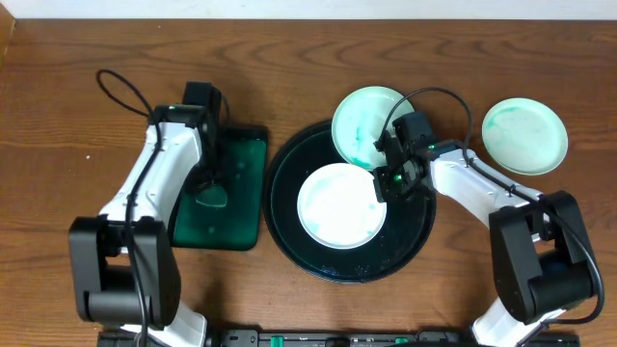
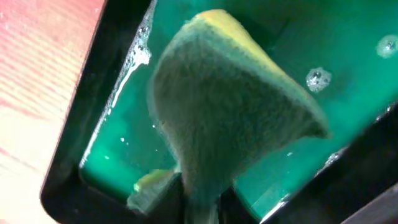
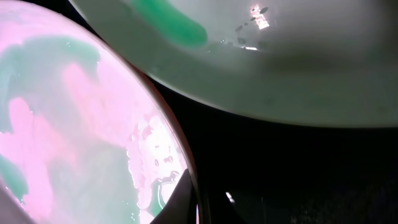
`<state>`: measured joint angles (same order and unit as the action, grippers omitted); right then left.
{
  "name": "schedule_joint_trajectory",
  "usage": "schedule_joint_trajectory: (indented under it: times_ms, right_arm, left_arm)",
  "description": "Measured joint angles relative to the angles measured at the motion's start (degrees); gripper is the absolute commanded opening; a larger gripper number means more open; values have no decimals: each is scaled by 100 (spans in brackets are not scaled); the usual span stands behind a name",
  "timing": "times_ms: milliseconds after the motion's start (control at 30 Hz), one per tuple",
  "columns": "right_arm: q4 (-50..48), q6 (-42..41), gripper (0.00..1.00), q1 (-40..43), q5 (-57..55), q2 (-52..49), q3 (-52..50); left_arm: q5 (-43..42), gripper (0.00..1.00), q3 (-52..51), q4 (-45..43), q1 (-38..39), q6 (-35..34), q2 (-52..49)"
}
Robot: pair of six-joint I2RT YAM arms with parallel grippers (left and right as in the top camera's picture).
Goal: Clean dirty plates on tray and stack at the side
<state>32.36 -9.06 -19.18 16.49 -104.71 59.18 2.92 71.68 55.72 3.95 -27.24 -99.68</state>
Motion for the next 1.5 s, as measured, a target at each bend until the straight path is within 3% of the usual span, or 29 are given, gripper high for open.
schedule_joint_trajectory:
  times_ms: [167,467,567,900,1000,1100,1500]
  right_arm:
    - [326,304,1,-225,-468,535,-46]
    - [-50,575,1,-756,-1443,1919,55]
    - [-533,636,1,-927,-1554,1875,133]
    - [-3663,737,1,-1930,-1696,822,774]
    - [-4546,1043,1,-2288,-2002,348,826]
    - [-5202,1930,1,-2848,-2656,59,822]
    - [-5364,3508,1,-3617,-3838,310,828]
  left_arm:
    - [-87,58,2,31,-7,85,323]
    - [-671,68,4,35,-557,153,2188]
    - [-955,70,4,42,-833,160,2754]
    - [-1353,78,7,90,-1038,160,4376]
    - [-1360,79,7,107,-1038,157,4513]
    - [-1375,79,7,109,-1038,160,4535]
    - [-1375,80,7,109,-1038,160,4470]
